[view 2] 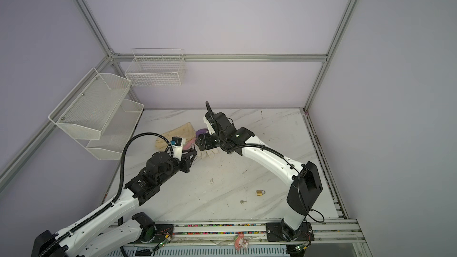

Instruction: Unlock with the key

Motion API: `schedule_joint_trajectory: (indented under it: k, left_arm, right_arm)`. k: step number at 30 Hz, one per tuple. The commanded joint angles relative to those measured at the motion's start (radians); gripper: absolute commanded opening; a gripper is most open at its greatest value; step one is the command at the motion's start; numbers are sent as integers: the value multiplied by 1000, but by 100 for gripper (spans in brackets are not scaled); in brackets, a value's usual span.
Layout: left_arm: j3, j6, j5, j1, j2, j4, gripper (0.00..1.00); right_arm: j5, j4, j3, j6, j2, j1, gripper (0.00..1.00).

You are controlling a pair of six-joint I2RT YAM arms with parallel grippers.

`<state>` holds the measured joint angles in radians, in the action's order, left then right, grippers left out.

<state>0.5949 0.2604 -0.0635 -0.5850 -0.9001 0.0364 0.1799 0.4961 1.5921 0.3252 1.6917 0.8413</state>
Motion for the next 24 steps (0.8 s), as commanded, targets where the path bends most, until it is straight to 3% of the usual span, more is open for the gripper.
schedule_joint_trajectory:
  k: [1,16,24]
  left_arm:
    - [-33,-75,20,-3,2,-112,0]
    - [-53,-117,27,-3,33,-127,0]
    - [-67,-147,24,-3,48,-155,0]
  right_arm:
    - [-26,78,59,-49,28,19,86]
    - [-244,268,267,-66,155,32,87]
    - [-229,345,318,-120,189,27,87]
